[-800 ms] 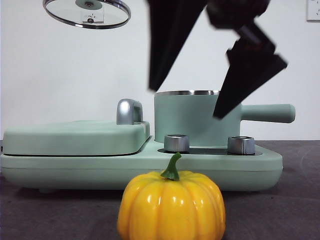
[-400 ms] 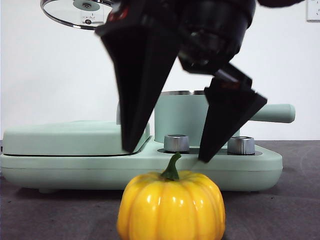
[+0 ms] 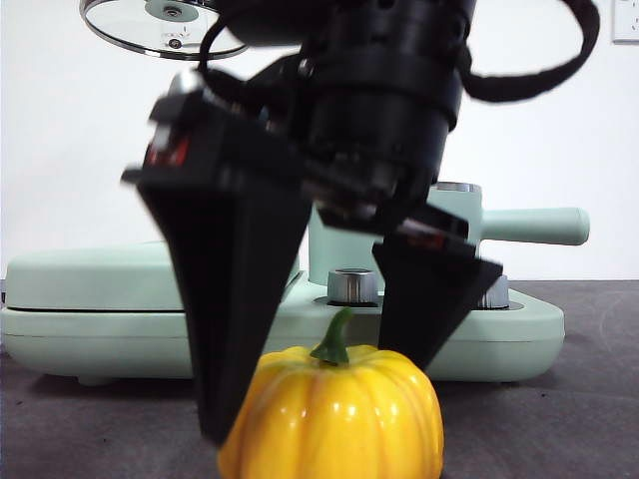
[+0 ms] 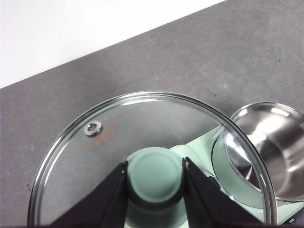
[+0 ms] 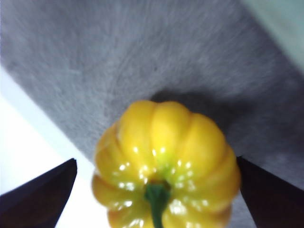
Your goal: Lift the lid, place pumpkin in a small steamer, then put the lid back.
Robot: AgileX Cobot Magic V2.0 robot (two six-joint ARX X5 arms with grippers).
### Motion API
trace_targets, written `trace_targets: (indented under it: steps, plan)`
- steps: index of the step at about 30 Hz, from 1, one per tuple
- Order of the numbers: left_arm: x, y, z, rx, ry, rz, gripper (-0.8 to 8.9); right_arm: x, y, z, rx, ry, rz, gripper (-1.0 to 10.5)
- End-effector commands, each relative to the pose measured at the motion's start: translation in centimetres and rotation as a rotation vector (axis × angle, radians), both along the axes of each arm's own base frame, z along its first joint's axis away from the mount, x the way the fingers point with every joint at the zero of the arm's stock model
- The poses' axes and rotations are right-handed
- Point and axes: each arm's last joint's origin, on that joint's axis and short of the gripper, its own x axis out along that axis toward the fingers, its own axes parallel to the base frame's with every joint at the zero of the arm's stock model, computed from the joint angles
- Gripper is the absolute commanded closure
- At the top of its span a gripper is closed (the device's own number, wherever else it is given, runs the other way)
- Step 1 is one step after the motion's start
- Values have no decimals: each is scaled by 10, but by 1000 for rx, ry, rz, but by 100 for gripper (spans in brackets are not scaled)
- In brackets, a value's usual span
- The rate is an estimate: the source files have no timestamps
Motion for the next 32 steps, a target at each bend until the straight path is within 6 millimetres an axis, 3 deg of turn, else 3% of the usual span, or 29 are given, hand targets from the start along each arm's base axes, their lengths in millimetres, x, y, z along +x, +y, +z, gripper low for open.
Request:
trace_targets:
  steps: [1,7,10,17,24,32]
  plan:
    - [-1,0,8,-14,-43,-10,790,-1,10,-9,-24,9,16,395]
    - [-1,0,8,-14,-43,-10,790,-1,12,-19,-72,-1,15,467]
    - [-1,0,8,-14,-43,-10,790,-1,12,-19,-72,-5,15,546]
    - [-1,0,9,-13,-44,-10,790,2,12,-11,-75,-7,8,568]
    - [1,6,9,-13,-44,13,790,16,14,28,-99,-8,51,569]
    - [4,15,9,-13,-44,42,790,52,9,98,-27,-127,30,569]
